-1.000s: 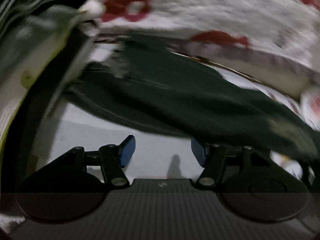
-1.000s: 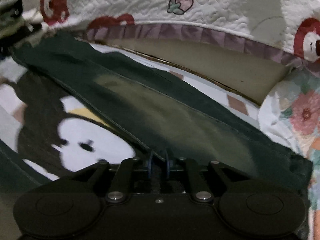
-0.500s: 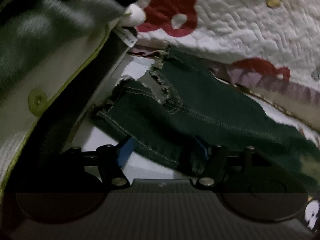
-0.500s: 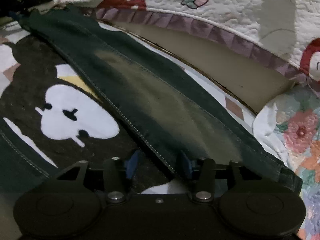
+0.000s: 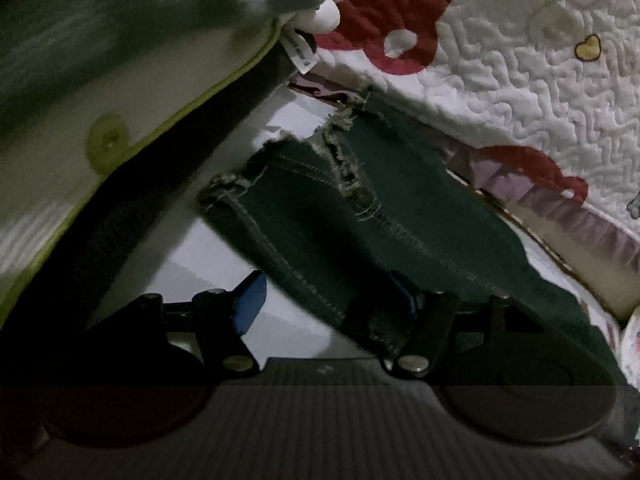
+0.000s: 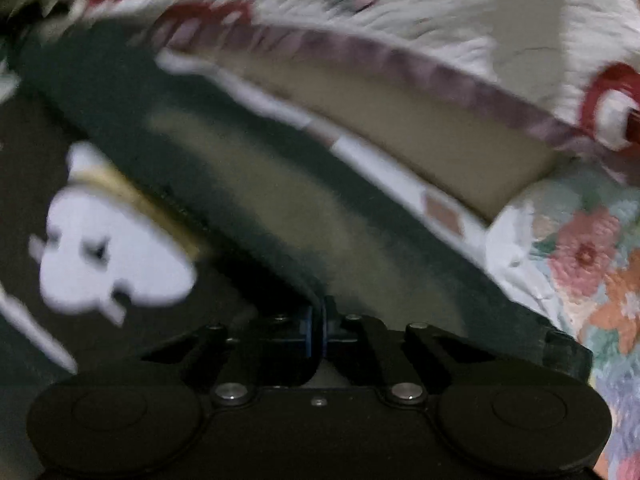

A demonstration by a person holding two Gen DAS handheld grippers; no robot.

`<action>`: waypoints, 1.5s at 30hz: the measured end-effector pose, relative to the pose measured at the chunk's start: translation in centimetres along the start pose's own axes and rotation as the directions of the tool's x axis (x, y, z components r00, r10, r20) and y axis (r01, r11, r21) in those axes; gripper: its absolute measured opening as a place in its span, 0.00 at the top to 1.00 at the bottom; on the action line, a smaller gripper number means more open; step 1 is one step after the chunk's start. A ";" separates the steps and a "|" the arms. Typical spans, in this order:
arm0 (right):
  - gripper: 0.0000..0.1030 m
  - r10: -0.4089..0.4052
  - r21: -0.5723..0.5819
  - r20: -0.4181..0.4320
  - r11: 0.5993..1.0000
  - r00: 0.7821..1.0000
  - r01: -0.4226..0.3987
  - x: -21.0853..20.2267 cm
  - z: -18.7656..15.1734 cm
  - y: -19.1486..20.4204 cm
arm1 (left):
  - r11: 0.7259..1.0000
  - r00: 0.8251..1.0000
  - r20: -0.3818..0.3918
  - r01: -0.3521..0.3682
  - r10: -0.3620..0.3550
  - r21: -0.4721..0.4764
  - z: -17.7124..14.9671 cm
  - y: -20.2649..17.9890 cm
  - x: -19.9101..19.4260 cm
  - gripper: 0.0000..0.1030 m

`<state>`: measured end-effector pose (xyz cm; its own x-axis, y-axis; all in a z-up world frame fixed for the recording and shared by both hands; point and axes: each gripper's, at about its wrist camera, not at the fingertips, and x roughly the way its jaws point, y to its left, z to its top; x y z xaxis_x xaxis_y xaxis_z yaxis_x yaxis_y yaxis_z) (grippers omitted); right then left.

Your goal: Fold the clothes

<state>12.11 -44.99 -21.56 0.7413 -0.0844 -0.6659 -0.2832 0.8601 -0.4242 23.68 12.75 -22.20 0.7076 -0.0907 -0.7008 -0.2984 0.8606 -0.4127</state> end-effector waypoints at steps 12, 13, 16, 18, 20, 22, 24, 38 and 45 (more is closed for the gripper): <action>0.74 -0.006 -0.022 0.053 1.000 0.999 0.008 0.3 0.6 1.2 | 0.961 0.964 0.095 -0.257 0.248 0.099 -0.1 -3.1 1.5 0.21; 0.73 -0.007 -0.029 0.057 1.000 0.998 0.009 0.4 0.7 1.4 | 0.947 0.957 0.105 -0.283 0.270 0.152 0.0 -3.7 2.2 0.14; 0.69 0.000 -0.050 0.072 0.999 0.997 0.004 0.7 1.2 1.9 | 0.929 0.948 0.148 -0.309 0.282 0.203 -0.4 -4.2 3.1 0.06; 0.64 0.007 -0.064 0.082 0.998 0.997 -0.002 0.9 1.4 2.2 | 0.934 0.949 0.155 -0.303 0.276 0.190 -0.2 -4.2 3.1 0.07; 0.63 0.013 -0.078 0.093 0.997 0.996 -0.006 1.2 1.7 2.5 | 0.939 0.952 0.163 -0.288 0.259 0.189 0.1 -4.3 3.0 0.25; 0.63 0.017 -0.081 0.101 0.997 0.995 -0.009 1.6 2.0 2.6 | 0.932 0.955 0.173 -0.276 0.239 0.234 0.5 -4.9 2.8 0.97; 0.69 0.038 -0.056 0.102 0.998 0.994 -0.032 1.7 2.4 2.2 | 0.918 0.956 0.202 -0.264 0.210 0.295 1.0 -5.8 1.8 0.97; 0.93 0.171 0.165 0.068 0.970 0.983 -0.180 0.7 0.7 -0.5 | 0.873 0.946 0.203 -0.314 0.254 0.372 -1.6 -3.9 -4.0 0.93; 0.79 0.176 0.092 0.040 0.979 0.984 -0.179 0.9 1.7 1.8 | 0.943 0.958 0.167 -0.264 0.233 0.201 -3.3 -2.4 -6.7 0.71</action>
<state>13.31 -42.69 -21.84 0.7034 0.0888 -0.7053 -0.3542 0.9040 -0.2394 17.56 9.67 -18.44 0.7153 0.1972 -0.6704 -0.3397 0.9365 -0.0870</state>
